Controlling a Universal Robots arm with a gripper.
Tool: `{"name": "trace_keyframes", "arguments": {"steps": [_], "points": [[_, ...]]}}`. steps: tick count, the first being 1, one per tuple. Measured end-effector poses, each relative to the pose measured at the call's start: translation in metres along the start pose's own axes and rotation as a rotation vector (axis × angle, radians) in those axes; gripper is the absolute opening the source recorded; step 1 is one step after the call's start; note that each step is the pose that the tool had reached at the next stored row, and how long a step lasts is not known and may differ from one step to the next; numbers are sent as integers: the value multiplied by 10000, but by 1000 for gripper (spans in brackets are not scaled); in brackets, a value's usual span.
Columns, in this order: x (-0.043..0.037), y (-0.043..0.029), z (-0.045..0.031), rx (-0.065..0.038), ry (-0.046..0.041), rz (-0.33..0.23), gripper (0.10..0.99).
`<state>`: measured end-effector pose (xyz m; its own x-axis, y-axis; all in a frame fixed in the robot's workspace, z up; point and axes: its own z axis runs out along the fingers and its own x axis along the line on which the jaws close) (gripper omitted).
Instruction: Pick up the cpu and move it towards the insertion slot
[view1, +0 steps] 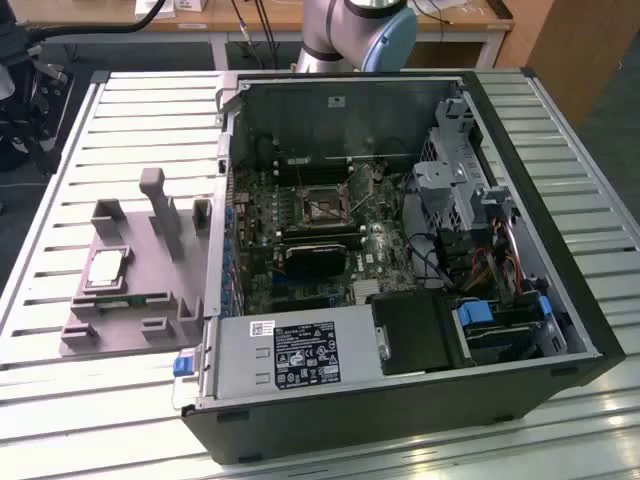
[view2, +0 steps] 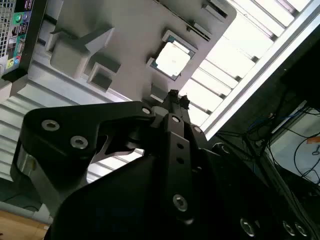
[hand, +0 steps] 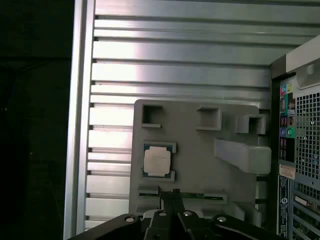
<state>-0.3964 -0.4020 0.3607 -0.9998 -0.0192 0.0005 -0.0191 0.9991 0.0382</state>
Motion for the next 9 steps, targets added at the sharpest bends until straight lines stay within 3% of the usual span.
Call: {"name": "trace_keyframes", "arguments": {"steps": [9], "points": [[0, 0, 0, 0, 0, 0, 102]]}}
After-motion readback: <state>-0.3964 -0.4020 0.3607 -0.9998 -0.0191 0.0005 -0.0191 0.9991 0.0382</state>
